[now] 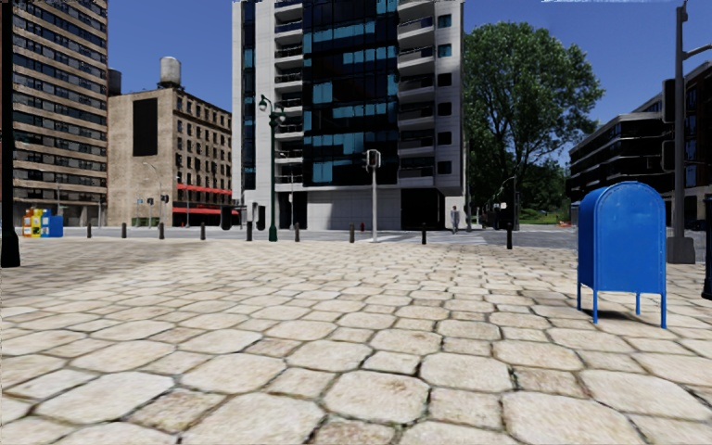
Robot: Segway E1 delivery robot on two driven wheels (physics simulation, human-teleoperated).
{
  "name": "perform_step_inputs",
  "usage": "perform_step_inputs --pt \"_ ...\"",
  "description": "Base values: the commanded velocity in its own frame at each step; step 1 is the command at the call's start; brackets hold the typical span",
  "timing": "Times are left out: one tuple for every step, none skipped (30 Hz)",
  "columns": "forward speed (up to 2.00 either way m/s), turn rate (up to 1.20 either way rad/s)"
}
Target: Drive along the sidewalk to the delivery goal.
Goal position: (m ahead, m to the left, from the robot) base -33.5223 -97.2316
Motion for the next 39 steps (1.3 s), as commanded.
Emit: perform_step_inputs --pt "2.0 -0.3" --pt "2.0 -0.3" --pt "2.0 -0.3" --pt "2.0 -0.3" --pt "2.0 -0.3" --pt "2.0 -0.3" --pt "2.0 -0.3" --pt "2.0 -0.3" --pt "2.0 -0.3" --pt "2.0 -0.31" --pt "2.0 -0.31" --pt "2.0 -0.31" --pt "2.0 -0.31" --pt "2.0 -0.31" --pt "2.0 -0.31" --pt "2.0 -0.31" --pt "2.0 -0.31" --pt "2.0 -0.31" --pt "2.0 -0.31" --pt "2.0 -0.31" --pt "2.0 -0.31" --pt "2.0 -0.31" --pt "2.0 -0.31" --pt "2.0 -0.31" --pt "2.0 -0.31" --pt "2.0 -0.31" --pt "2.0 -0.31" --pt "2.0 -0.31" --pt "2.0 -0.31" --pt "2.0 -0.31" --pt "2.0 -0.31" --pt "2.0 -0.31" --pt "2.0 -0.31" --pt "2.0 -0.31" --pt "2.0 -0.31" --pt "2.0 -0.46" --pt "2.0 -0.46" --pt "2.0 -0.62" --pt "2.0 -0.66"
